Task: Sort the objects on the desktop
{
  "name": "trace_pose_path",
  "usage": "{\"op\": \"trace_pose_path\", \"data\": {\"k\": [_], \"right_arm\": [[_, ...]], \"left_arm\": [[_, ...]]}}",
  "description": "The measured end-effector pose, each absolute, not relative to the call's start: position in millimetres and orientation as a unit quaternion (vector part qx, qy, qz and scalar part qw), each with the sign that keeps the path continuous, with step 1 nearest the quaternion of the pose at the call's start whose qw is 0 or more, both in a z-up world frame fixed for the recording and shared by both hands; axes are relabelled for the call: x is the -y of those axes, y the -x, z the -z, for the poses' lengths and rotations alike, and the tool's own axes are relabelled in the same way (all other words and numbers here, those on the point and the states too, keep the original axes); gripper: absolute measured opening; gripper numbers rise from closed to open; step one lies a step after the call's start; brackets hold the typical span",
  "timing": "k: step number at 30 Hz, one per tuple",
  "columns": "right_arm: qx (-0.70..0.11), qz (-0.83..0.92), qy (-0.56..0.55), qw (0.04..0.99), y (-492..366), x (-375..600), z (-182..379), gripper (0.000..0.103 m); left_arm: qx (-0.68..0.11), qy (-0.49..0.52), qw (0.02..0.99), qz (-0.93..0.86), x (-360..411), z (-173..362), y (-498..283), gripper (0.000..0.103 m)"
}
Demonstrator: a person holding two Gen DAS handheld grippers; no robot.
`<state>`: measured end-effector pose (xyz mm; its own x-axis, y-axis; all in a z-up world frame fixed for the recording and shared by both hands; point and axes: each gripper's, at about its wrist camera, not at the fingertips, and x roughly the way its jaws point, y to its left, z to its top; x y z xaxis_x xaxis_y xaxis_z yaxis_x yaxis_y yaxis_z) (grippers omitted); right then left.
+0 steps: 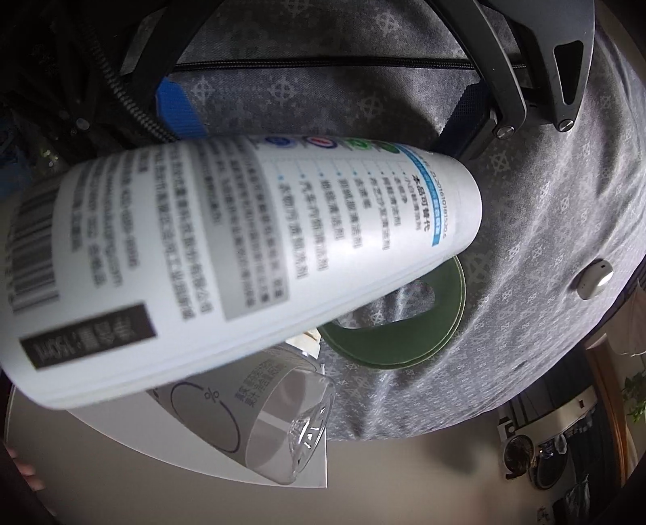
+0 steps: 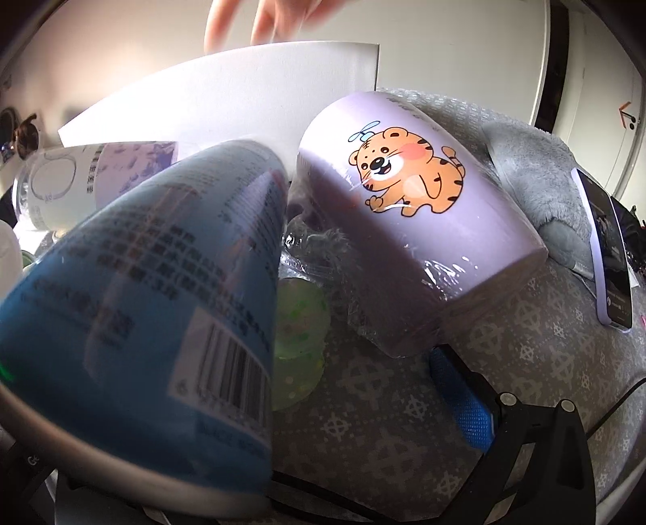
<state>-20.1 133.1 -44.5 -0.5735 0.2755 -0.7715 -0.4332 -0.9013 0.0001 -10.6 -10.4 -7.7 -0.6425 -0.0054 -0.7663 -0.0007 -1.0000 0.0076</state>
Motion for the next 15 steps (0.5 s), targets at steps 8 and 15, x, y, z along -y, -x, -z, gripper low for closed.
{"op": "trace_pose_path", "data": {"k": [8,15], "right_arm": [[-0.094,-0.882,0.416,0.201,20.9,-134.5,43.8,0.103],[-0.094,-0.882,0.416,0.201,22.1,-136.6,43.5,0.103]], "left_arm": [[0.003,-0.423,0.001,0.906,12.4,8.1,12.2,0.103],[0.003,-0.423,0.001,0.906,12.2,7.9,11.9,0.103]]}}
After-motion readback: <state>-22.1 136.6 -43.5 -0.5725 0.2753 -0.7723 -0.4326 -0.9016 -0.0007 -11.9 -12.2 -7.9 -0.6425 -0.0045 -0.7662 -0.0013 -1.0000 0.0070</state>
